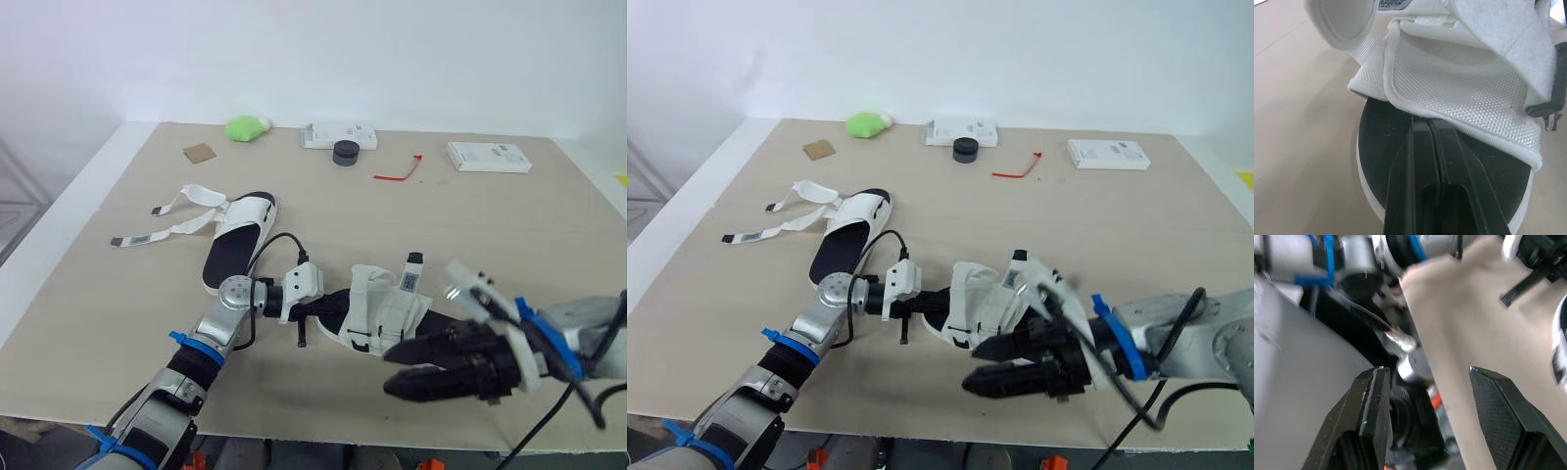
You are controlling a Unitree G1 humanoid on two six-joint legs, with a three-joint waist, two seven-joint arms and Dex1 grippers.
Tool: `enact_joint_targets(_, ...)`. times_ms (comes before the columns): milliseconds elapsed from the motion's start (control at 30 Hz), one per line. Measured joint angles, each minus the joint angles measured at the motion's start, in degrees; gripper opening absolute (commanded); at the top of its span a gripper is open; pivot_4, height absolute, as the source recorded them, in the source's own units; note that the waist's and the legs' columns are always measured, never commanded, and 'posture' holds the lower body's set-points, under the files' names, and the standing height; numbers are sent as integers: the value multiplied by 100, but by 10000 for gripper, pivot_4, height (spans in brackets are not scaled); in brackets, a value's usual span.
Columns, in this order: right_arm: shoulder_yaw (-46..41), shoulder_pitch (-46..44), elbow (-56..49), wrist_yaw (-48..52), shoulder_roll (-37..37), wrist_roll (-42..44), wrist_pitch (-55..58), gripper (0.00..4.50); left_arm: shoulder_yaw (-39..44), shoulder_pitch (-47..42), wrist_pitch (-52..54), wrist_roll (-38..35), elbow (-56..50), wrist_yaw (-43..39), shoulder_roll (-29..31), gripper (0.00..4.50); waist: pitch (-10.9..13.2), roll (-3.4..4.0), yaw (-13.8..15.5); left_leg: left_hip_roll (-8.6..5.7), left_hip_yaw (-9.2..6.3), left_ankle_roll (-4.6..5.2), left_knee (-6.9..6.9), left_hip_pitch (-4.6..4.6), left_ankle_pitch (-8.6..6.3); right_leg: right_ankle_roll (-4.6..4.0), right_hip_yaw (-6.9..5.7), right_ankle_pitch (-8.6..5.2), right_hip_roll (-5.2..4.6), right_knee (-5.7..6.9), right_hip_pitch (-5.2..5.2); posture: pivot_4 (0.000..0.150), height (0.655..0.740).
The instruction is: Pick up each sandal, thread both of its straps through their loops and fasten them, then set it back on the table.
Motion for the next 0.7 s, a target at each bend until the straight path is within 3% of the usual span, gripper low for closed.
enact_joint_targets(67,353,352,-196,-238,204,-877,-295,28109,-1,-1,0,0,-1,1,0,0,-3,5,0,4,4,0,-1,-7,-1,0,-16,0,-7,-33,0,1500,7400)
enact_joint_targets(267,839,650,-277,-575,511,-2121,-662,28109,-3,-7,0,-1,-1,-5,0,0,-2,13,-4,8,43,4,-1,-11,-3,0,-16,0,-16,-54,-4,1500,7400)
enact_joint_targets(700,974,431,-167,-1090,1158,-2232,-384,28109,11,-30,2,1,52,107,30,0,1,6,-5,40,71,4,2,-9,-2,-1,-18,1,-13,-65,-32,1500,7400)
